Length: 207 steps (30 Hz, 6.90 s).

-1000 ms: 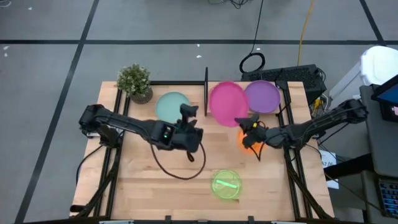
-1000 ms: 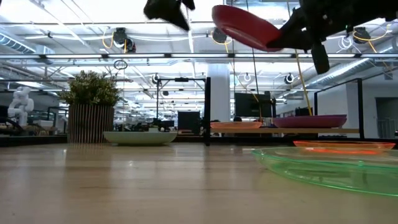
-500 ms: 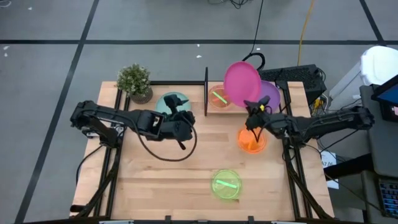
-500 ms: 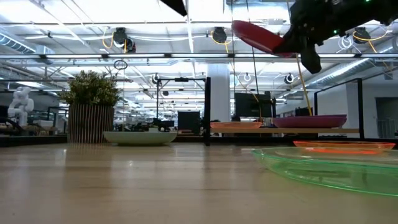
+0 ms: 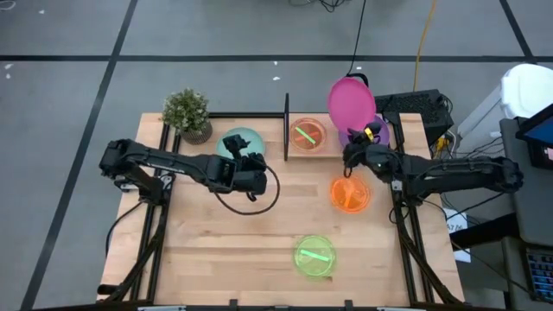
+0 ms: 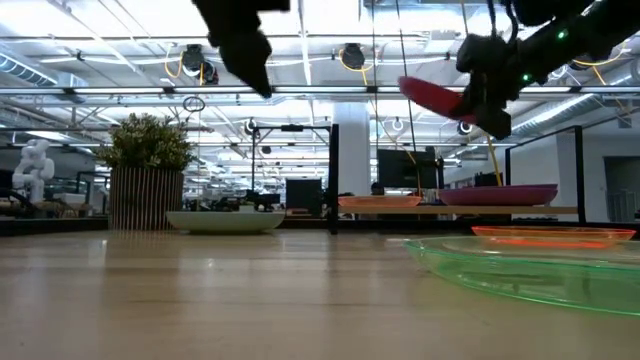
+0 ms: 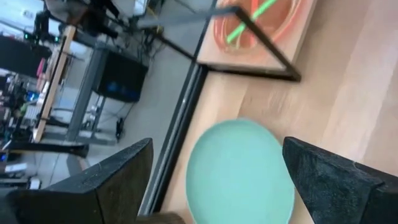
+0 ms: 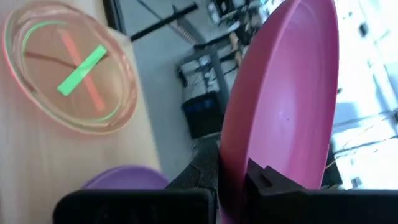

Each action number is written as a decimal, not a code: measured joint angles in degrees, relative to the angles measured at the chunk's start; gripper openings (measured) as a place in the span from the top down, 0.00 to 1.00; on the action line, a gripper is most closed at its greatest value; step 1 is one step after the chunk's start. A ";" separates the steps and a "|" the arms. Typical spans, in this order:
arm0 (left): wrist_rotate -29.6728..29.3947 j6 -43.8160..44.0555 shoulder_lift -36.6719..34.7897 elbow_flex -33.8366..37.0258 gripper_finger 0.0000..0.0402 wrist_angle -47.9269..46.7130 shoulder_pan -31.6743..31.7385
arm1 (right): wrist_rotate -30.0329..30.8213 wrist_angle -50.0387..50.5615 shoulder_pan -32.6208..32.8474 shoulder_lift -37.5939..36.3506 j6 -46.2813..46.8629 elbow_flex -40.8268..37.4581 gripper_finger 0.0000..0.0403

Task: Place and stack plates onto a shelf
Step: Stack the big pink plate on top of the big violet plate, then stack the small green plate on top of the small green plate

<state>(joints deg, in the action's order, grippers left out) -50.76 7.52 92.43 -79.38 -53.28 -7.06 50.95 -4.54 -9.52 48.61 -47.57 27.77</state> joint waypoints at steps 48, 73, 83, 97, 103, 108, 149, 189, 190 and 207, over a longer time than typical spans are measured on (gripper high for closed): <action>1.91 4.32 0.04 7.32 0.10 4.33 1.63 | -6.09 28.36 -6.04 10.04 28.68 0.00 0.92; 7.91 5.19 0.08 7.32 0.10 6.38 3.29 | -10.67 28.20 -4.85 7.12 28.79 2.90 0.67; 9.91 5.28 0.08 7.32 0.10 6.69 3.18 | -13.69 29.69 -2.08 3.21 28.62 4.00 0.63; 11.95 5.83 0.08 9.40 0.10 6.97 3.18 | -13.76 21.67 4.95 -2.10 26.67 4.00 0.63; 12.89 6.27 0.08 9.97 0.10 7.09 3.18 | -15.67 19.26 7.45 -2.26 25.67 4.00 0.63; 16.69 6.34 0.08 9.97 0.10 8.47 2.91 | -21.26 18.87 8.63 -2.26 25.64 4.02 0.63; 24.23 -18.70 6.24 9.95 0.10 40.25 -18.12 | -35.41 18.99 9.84 -2.18 46.70 4.02 0.63; 39.64 -61.25 29.03 9.84 0.55 64.58 -19.44 | -36.08 15.50 17.13 -2.18 51.11 3.96 0.63; 39.84 -62.04 29.28 9.78 0.56 64.83 -19.23 | -36.08 15.50 17.15 -2.18 50.97 3.96 0.63; 46.60 -68.74 29.98 9.79 0.77 66.64 -15.34 | -36.05 15.54 17.13 -2.18 50.76 3.93 0.63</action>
<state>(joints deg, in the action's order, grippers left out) -4.16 -61.22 122.41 -69.58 13.37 -22.39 14.90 11.00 7.62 46.44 3.19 31.70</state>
